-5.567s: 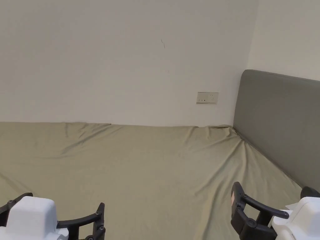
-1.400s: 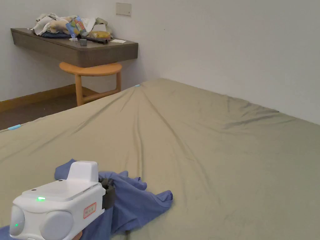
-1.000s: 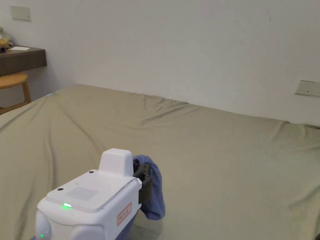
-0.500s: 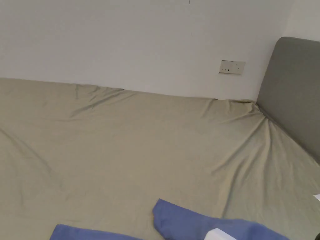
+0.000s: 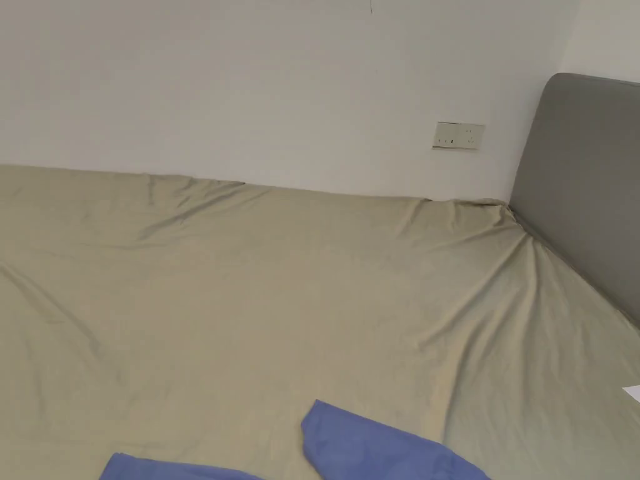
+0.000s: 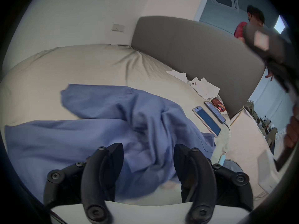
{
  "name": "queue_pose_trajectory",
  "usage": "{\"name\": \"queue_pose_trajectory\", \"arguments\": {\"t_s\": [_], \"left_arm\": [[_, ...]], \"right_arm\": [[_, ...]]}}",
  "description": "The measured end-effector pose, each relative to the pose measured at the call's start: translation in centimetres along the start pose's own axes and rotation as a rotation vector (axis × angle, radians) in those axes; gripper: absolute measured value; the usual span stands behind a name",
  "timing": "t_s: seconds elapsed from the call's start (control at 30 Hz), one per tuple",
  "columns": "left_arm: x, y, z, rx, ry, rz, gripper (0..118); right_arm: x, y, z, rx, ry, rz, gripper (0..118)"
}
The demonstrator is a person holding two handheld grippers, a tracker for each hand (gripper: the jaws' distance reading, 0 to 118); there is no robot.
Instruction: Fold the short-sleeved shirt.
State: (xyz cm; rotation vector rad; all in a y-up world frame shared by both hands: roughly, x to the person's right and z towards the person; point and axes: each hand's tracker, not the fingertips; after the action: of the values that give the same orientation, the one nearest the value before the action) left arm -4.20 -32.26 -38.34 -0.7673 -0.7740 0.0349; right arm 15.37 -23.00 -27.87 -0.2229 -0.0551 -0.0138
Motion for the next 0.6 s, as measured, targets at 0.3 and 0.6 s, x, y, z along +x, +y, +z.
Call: {"name": "queue_pose_trajectory", "arguments": {"t_s": [0.3,0.6], "left_arm": [[-4.0,-3.0,15.1,0.28,0.404,0.125,0],[-5.6,-6.4,23.6,0.356,0.668,0.185,0]], "right_arm": [[-2.4,-1.0,1.0,-0.021,0.044,0.028,1],[-3.8,-1.7,1.3,-0.069,0.058,0.033,0]]}}
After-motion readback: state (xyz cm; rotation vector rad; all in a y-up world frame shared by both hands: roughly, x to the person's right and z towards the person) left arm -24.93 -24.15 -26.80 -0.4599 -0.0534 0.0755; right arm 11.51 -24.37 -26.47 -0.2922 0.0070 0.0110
